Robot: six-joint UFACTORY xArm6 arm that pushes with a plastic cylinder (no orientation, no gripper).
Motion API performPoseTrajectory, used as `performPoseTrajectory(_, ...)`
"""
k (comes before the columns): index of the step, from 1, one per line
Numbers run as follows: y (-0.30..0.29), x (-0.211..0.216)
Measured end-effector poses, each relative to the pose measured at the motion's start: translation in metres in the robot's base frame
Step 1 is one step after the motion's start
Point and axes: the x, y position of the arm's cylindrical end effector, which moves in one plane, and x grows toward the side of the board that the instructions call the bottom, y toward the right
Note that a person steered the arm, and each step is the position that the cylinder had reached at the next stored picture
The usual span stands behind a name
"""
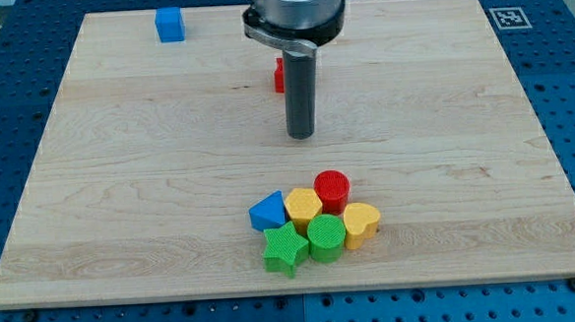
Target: Push the group of block slightly up
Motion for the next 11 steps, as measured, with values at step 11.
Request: performPoseTrajectory(11,0.041,0.145)
